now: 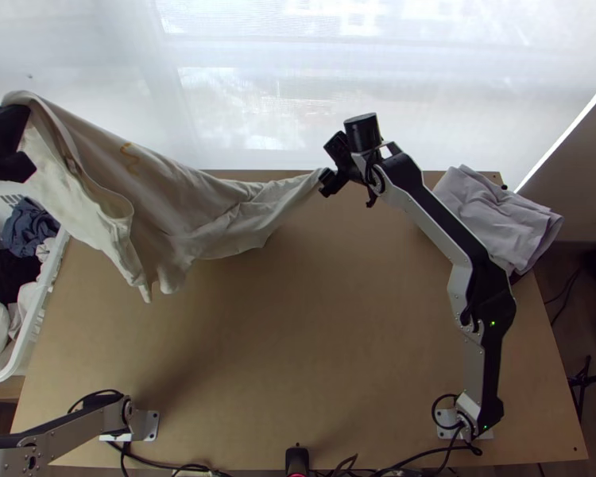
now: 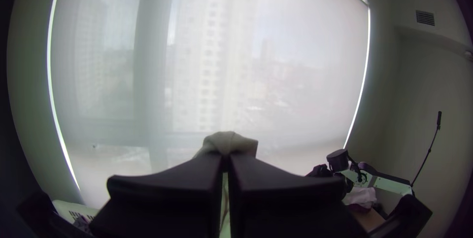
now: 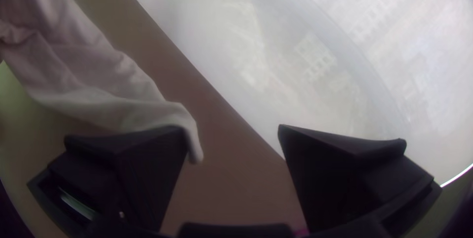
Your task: Fold the t-shirt
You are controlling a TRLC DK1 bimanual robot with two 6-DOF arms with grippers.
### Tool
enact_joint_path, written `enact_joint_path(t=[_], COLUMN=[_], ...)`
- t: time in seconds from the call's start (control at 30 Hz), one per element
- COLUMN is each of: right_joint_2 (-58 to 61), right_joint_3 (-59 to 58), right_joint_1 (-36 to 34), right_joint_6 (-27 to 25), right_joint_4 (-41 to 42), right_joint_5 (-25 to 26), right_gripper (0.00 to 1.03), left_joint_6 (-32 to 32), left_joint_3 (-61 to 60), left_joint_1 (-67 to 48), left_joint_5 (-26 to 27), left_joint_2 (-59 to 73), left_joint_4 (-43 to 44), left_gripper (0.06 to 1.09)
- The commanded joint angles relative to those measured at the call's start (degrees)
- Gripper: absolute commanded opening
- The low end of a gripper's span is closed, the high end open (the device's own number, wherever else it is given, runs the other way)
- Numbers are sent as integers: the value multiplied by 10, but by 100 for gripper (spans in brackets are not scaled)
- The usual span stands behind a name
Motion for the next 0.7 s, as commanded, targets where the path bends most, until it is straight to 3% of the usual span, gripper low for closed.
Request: enact_joint_path(t=[0.0, 0.27, 0.33, 0.4, 0.53, 0.67], right_joint_2=[-69, -128, -125, -101, -60, -22], right_joint_3=[-88, -71, -67, -64, -74, -74], right_joint_1=[31, 65, 61, 48, 7, -37], right_joint_6=[32, 36, 35, 30, 39, 92], right_joint_4=[-26, -21, -16, -21, -72, -107], right_joint_5=[-21, -22, 6, 53, 57, 69], right_gripper=[99, 99, 99, 99, 99, 99], left_joint_6=[0, -10, -15, -18, -36, -47], left_joint_3=[-85, -142, -139, -128, -103, -86], left_joint_1=[-43, -136, -155, -176, -201, -222], left_joint_5=[0, -3, -10, -24, -39, -51], left_joint_2=[-13, 11, 27, 43, 73, 96], left_joint_4=[-11, 11, 29, 40, 57, 70], left_gripper=[9, 9, 9, 9, 9, 9])
